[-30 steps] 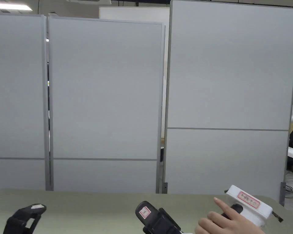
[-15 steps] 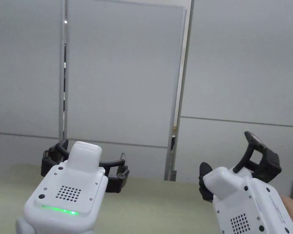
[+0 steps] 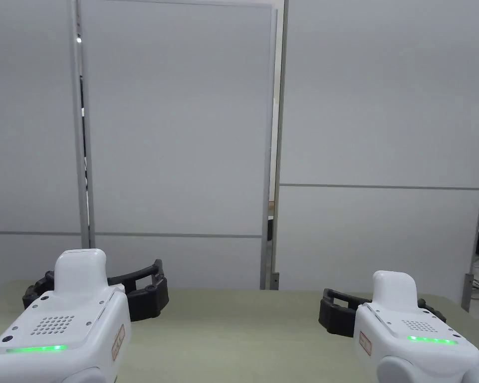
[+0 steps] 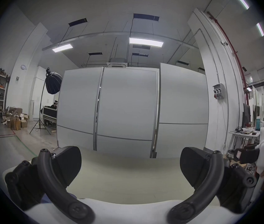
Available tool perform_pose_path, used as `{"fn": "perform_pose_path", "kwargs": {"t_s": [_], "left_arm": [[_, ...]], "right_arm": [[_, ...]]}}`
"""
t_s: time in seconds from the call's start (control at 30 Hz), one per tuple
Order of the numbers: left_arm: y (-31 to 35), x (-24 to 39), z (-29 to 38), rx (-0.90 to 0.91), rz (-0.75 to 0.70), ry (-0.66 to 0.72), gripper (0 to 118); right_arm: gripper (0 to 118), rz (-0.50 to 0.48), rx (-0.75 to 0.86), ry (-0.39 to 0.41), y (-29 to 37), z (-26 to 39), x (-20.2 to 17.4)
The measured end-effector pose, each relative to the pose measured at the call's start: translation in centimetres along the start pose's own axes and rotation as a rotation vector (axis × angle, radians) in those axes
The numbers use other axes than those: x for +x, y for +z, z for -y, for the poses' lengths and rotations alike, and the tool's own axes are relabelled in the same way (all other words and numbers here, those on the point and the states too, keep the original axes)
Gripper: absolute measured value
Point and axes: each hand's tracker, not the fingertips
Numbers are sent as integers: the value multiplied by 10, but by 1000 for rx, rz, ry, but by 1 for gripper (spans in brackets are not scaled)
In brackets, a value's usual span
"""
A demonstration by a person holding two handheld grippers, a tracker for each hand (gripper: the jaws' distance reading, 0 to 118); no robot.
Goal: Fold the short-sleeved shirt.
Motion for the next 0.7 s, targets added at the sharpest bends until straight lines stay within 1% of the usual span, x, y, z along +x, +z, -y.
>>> {"fn": "perform_pose_path", "kwargs": {"t_s": [0.17, 0.3, 0.53, 0.6, 0.7], "left_arm": [[-4, 9, 8, -28, 29, -25, 118], [-5, 11, 16, -34, 29, -51, 118], [-11, 6, 22, -76, 39, -10, 118], [-12, 5, 24, -85, 35, -11, 118], [-12, 2, 26, -83, 34, -22, 118]], "right_arm": [[118, -23, 40, 21, 5, -3, -7], [118, -17, 86, 61, 9, -8, -9], [118, -52, 117, 51, 12, -10, -10], [118, -72, 151, 45, 14, -8, -12], [118, -72, 160, 79, 15, -10, -17]]}}
